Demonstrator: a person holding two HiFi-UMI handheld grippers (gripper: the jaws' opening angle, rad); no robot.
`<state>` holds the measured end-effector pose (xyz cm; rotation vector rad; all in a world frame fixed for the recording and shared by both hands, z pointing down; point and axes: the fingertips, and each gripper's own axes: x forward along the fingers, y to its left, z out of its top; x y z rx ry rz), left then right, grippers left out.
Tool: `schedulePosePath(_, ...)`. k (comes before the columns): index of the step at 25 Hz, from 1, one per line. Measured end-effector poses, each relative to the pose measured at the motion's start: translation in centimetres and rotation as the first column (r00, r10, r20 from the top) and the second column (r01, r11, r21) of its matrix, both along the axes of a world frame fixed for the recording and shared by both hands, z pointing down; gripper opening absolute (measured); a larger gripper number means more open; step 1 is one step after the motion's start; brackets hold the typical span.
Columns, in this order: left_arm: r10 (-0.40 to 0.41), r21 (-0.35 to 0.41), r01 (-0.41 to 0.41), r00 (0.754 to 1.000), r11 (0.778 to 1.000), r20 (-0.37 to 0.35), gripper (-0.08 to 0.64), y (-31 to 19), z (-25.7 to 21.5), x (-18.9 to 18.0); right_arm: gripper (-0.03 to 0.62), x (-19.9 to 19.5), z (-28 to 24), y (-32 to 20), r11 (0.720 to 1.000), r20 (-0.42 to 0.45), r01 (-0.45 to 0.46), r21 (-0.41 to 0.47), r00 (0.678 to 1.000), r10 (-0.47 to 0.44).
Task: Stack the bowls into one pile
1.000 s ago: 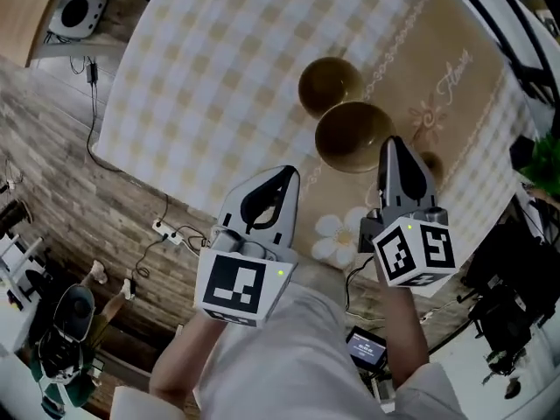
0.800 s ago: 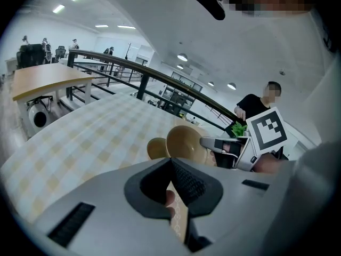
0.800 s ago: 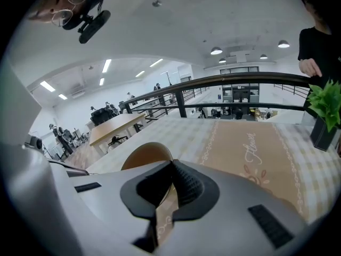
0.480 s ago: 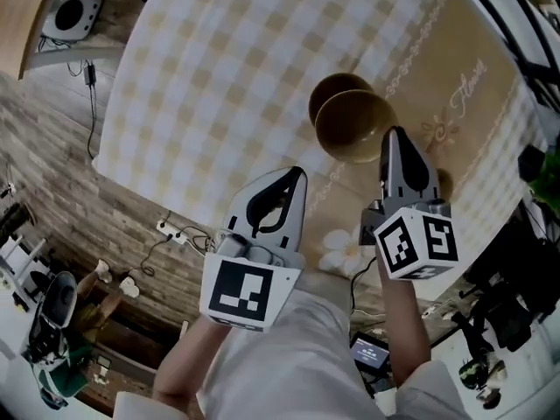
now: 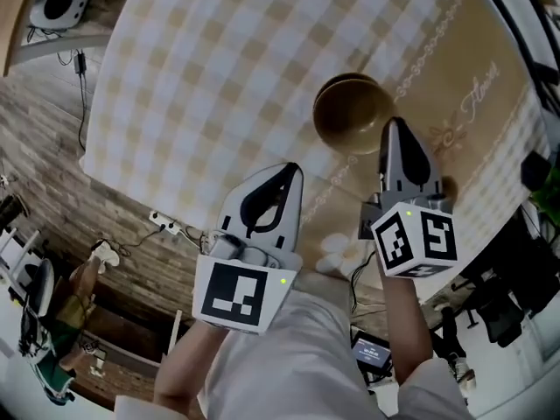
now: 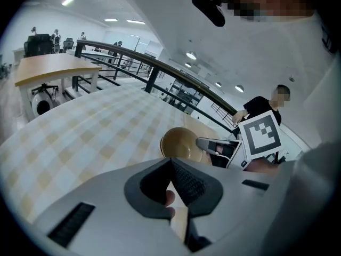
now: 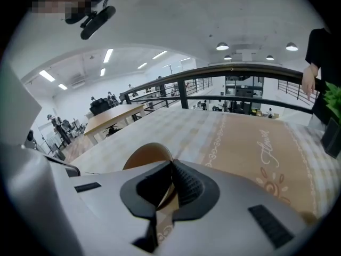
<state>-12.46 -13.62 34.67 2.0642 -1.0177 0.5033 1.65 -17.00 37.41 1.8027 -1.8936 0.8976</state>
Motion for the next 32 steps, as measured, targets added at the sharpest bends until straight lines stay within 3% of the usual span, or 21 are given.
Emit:
schedulePosePath(9,-0.006,-0.014,0.006,1.000,1.000,0.000,0.018,0.4,0.7,0.1,0.038,0.2,0.7,-0.1,1.000,-0.067,0.002,-0.001,0.998,-0.002)
schedulePosePath(24,0.013,0.024,-0.013,1.000,1.000,0.002,0.018,3.3,-1.6,1.7,0.038,2.5,-2.1,3.6,0.996,-0.021,-0.075,0.054,0.997,0.076)
schedulePosePath(32,0.045,0.059,-0.045,0.999,0.997,-0.001,0.018,5.4,-5.1,3.1,0.038,4.1,-6.1,6.9,0.991,-0.007,-0.100,0.085,0.995,0.101)
